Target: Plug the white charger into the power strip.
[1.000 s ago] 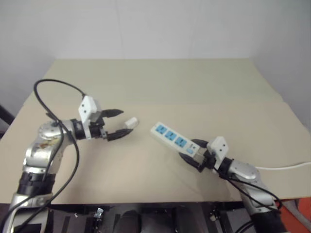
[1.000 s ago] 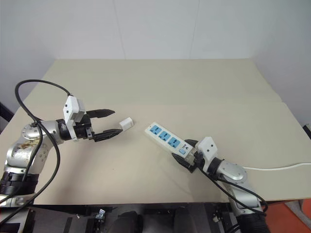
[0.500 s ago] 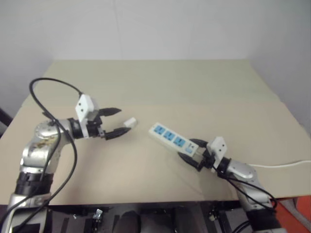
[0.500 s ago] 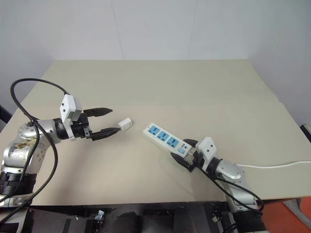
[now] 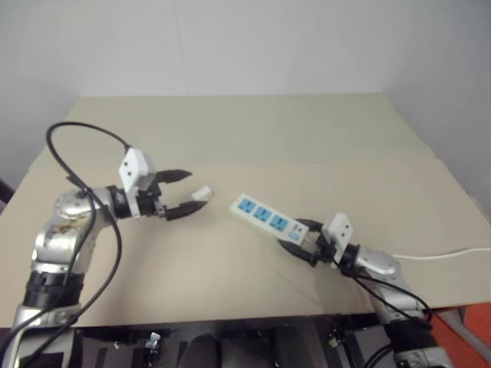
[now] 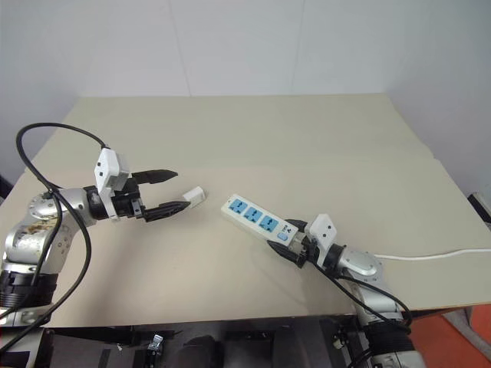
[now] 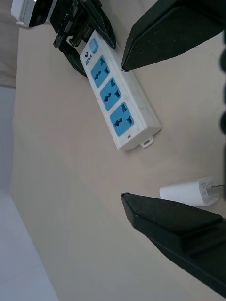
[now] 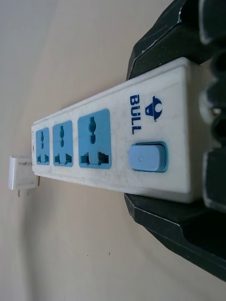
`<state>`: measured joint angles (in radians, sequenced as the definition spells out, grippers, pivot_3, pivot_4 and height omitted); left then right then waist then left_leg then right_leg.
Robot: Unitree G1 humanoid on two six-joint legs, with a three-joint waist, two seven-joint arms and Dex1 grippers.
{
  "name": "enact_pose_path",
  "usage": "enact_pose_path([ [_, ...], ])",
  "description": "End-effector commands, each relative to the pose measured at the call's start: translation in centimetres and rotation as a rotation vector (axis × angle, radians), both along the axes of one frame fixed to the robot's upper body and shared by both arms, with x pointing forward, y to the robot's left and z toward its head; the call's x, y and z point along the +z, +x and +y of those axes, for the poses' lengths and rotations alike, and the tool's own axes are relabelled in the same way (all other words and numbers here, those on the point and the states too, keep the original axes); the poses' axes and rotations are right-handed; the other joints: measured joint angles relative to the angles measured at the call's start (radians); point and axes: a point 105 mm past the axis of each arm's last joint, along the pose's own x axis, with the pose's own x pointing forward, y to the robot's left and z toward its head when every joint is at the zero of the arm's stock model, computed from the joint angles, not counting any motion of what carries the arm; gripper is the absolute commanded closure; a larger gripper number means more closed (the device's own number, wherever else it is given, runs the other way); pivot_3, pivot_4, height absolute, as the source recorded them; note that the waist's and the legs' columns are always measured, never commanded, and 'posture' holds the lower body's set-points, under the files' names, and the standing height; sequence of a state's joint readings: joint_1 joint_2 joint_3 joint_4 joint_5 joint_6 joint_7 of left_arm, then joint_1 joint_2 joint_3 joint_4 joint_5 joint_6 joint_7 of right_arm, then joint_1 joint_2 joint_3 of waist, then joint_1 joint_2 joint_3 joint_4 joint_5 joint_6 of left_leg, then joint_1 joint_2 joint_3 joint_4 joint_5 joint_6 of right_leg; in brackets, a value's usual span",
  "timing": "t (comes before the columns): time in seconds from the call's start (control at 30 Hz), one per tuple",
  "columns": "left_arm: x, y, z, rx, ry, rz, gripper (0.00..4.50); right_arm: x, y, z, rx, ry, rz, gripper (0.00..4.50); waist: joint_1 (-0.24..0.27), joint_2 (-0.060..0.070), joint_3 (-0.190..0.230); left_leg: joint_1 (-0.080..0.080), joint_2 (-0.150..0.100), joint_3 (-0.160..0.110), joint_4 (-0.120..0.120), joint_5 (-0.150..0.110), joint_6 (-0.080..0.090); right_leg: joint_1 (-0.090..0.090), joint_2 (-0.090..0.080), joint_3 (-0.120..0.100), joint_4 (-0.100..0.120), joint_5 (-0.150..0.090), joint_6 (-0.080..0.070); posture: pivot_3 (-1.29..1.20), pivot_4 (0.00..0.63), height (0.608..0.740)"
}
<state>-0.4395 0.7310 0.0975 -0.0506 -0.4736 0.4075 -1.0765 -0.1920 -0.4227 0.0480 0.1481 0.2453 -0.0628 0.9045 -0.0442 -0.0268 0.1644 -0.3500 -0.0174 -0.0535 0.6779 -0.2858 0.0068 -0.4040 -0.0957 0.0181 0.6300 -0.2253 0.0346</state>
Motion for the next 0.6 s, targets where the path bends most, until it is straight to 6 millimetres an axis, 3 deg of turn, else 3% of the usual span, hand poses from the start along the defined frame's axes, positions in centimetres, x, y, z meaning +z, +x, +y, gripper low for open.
enact_pose_path([
  [0.03,1.7,0.0,0.2,-0.009,0.004,-0.058,0.00,-0.1,-0.1,0.5,0.073,-0.043,-0.012,1.07,-0.001,0.000,0.000,0.000,0.000,0.000,0.000,0.000,0.000,0.000,0.000,0.000,0.000,0.000,0.000,0.00,0.150,0.740],
  [0.27,1.7,0.2,0.7,-0.009,0.015,-0.051,0.00,1.3,-0.2,0.2,0.247,-0.148,-0.059,1.07,0.002,0.001,0.001,-0.002,0.000,0.000,0.000,0.000,0.000,-0.002,0.000,0.000,-0.001,0.000,0.000,0.00,0.150,0.740],
  [0.6,2.0,0.7,2.0,-0.012,0.074,-0.042,0.00,0.5,-2.0,1.1,0.501,-0.212,-0.042,1.07,0.003,0.001,0.001,-0.003,0.000,0.000,0.000,0.000,0.000,-0.003,0.000,0.000,-0.001,0.000,0.001,0.00,0.150,0.740],
])
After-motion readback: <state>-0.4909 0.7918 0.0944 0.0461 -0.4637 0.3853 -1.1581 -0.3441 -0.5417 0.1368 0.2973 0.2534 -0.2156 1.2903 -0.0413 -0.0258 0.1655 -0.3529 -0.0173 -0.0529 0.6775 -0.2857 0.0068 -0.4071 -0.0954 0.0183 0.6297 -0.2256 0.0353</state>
